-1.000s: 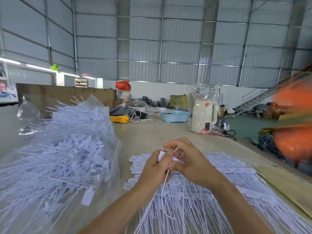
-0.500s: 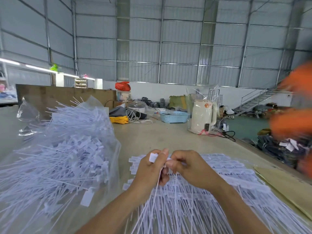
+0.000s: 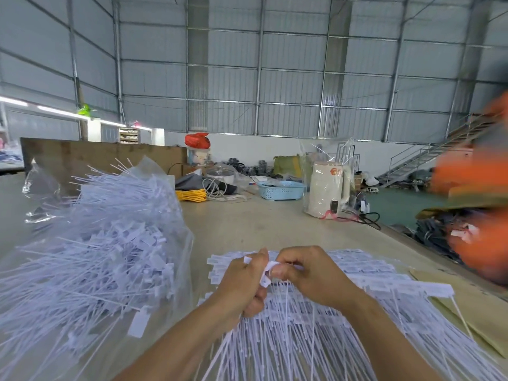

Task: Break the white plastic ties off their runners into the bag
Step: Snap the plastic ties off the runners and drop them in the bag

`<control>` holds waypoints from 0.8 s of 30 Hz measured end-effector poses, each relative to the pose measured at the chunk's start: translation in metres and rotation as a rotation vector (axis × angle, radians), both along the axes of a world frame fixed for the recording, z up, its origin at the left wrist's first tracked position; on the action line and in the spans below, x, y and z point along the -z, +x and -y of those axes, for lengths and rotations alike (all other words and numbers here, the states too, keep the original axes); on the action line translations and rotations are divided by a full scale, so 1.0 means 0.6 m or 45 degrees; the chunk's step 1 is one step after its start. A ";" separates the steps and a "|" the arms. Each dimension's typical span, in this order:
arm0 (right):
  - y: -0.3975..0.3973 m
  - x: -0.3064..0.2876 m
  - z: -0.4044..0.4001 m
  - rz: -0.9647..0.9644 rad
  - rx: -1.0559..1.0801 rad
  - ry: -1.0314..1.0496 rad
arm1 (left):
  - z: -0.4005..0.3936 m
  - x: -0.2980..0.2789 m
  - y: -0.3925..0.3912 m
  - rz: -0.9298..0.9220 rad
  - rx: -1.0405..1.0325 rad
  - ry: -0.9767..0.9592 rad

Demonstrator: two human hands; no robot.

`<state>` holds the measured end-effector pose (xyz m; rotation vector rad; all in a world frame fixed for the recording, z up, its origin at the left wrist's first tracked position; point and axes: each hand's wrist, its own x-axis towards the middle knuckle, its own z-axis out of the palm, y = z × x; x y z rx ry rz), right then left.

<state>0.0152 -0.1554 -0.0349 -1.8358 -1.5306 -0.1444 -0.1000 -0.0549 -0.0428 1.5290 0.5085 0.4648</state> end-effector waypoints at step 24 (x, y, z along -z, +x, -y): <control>0.043 0.022 0.022 -0.015 0.191 -0.090 | -0.235 -0.089 -0.159 -0.428 -0.476 1.353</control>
